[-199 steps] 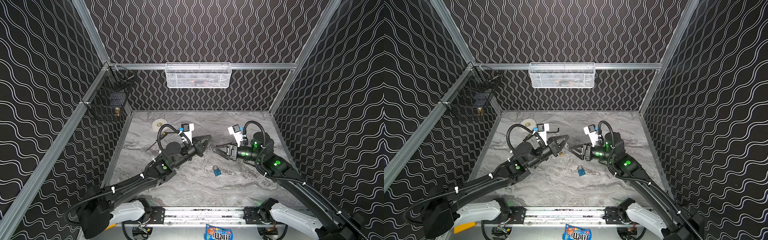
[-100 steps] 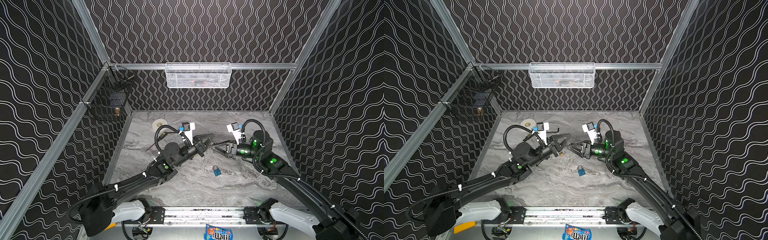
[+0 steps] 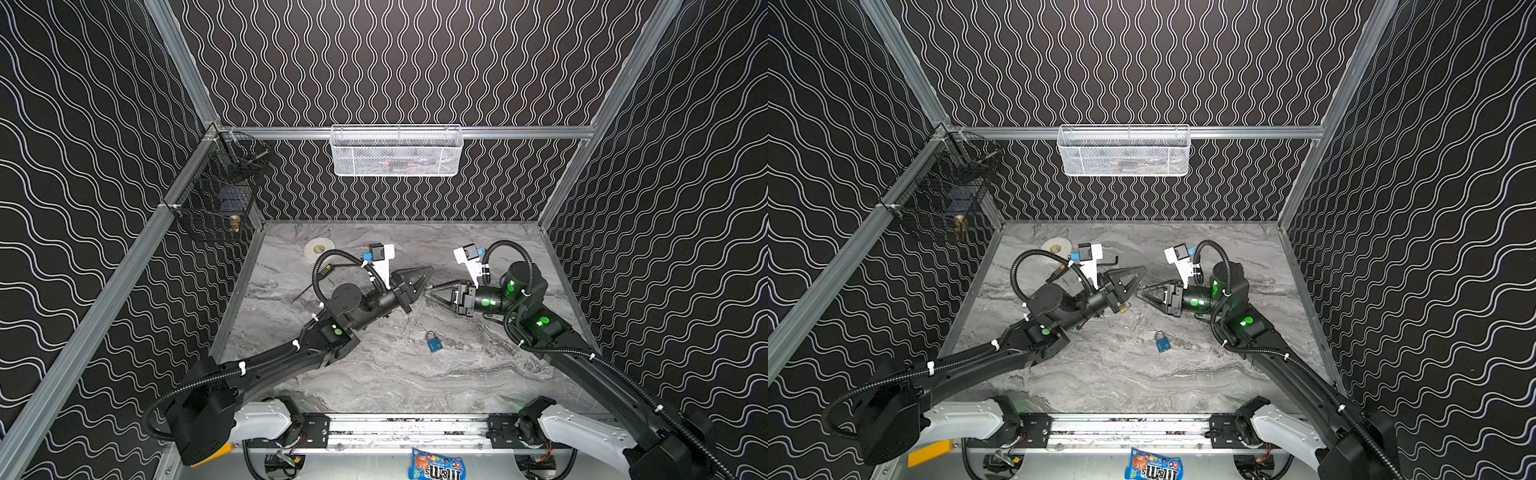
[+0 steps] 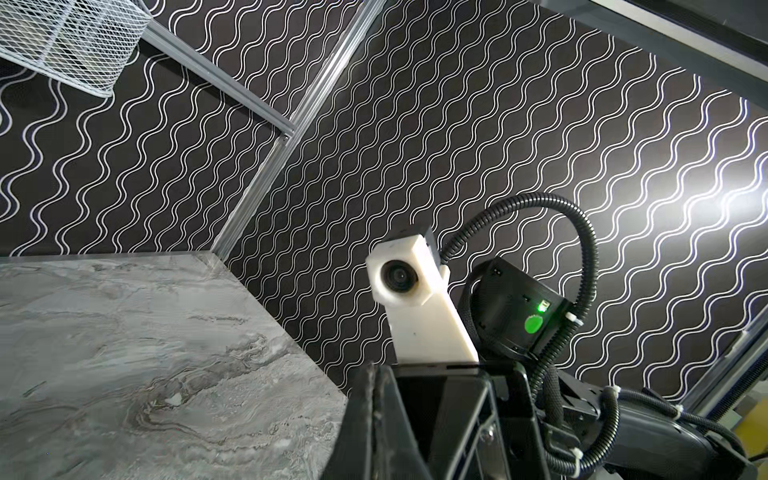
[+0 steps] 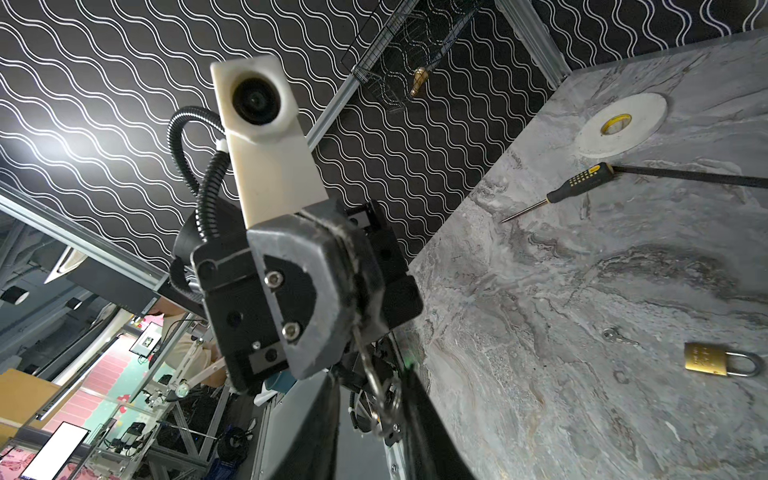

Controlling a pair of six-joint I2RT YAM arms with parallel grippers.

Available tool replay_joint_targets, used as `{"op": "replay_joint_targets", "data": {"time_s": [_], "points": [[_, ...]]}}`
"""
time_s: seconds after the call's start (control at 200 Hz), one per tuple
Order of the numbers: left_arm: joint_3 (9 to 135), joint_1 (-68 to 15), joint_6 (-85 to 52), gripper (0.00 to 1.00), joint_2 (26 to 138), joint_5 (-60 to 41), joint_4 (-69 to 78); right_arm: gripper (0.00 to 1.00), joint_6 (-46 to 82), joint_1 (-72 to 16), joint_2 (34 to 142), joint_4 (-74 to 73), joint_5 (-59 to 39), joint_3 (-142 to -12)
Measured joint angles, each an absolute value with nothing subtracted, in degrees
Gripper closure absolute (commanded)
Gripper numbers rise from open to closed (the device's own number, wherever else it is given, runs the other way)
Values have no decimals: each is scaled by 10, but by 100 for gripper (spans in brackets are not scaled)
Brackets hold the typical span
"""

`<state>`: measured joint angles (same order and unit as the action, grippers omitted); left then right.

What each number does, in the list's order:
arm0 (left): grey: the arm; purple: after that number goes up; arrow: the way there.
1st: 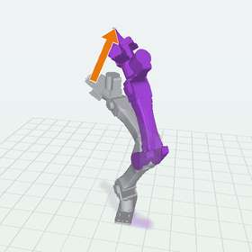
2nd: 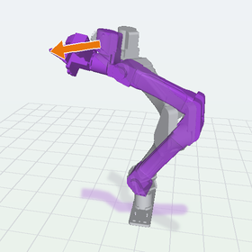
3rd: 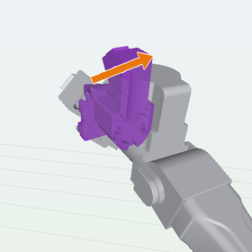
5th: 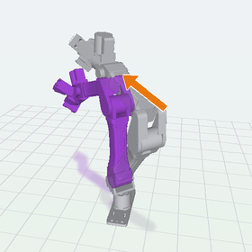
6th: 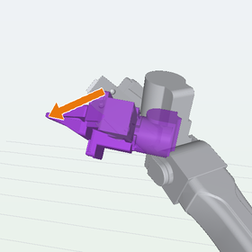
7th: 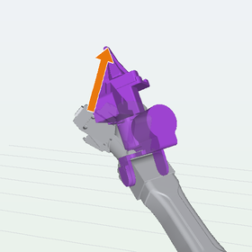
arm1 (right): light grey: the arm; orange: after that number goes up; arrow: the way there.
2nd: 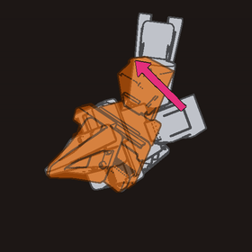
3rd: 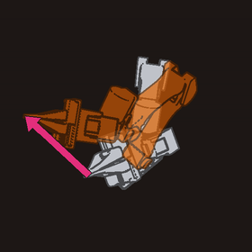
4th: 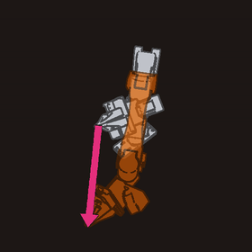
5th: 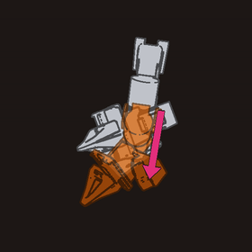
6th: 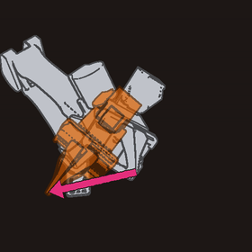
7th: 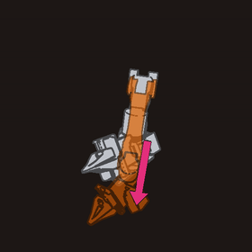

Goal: Unlock with the key
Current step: 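Bring the right gripper holding the key up toward the left gripper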

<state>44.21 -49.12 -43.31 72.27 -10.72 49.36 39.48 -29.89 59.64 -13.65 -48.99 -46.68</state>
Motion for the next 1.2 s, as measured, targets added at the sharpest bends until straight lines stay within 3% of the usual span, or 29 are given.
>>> {"op": "replay_joint_targets", "data": {"time_s": [0.295,0.591,0.811,1.016,1.106,1.201], "points": [[450,-491,-436,100,733,-113,509,84,423,-283,602,-185,-508,-446],[459,-491,-436,100,740,-121,509,82,462,-258,605,-248,-531,-439],[462,-491,-436,100,744,-124,509,86,475,-258,611,-261,-545,-438],[462,-491,-438,100,744,-122,509,92,480,-254,611,-273,-552,-433],[462,-491,-438,100,744,-122,510,100,482,-254,611,-274,-553,-433],[463,-491,-438,100,744,-122,509,100,485,-246,609,-274,-558,-432]]}}
